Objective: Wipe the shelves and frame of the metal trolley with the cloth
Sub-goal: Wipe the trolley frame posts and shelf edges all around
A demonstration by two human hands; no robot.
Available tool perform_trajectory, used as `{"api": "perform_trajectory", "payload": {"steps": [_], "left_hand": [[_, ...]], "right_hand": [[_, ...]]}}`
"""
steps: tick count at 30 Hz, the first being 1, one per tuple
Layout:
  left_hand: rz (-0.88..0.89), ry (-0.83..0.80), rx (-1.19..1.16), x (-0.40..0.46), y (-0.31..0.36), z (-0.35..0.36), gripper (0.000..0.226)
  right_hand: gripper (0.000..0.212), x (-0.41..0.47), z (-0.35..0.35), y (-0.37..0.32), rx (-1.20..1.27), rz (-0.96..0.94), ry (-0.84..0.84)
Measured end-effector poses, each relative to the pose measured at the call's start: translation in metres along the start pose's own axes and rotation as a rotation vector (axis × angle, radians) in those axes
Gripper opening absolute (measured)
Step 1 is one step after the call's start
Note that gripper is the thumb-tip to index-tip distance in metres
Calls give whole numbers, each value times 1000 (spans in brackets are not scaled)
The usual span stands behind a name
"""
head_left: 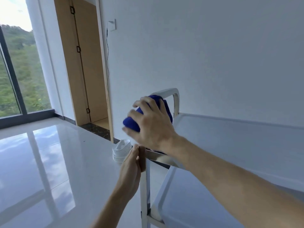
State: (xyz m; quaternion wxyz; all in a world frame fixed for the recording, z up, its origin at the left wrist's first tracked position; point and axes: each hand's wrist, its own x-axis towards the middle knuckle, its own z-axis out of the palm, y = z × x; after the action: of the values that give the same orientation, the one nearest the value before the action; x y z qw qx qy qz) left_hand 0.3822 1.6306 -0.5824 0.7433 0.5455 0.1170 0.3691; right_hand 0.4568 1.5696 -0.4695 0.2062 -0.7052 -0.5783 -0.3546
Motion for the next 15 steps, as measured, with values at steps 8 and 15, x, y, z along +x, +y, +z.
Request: {"api": "perform_trajectory", "payload": {"steps": [8, 15], "left_hand": [[-54, 94, -16, 11, -17, -1, 52], [-2, 21, 96, 23, -29, -9, 50]], "right_hand": [[23, 97, -24, 70, 398, 670, -272], [27, 56, -11, 45, 445, 449, -44]]}}
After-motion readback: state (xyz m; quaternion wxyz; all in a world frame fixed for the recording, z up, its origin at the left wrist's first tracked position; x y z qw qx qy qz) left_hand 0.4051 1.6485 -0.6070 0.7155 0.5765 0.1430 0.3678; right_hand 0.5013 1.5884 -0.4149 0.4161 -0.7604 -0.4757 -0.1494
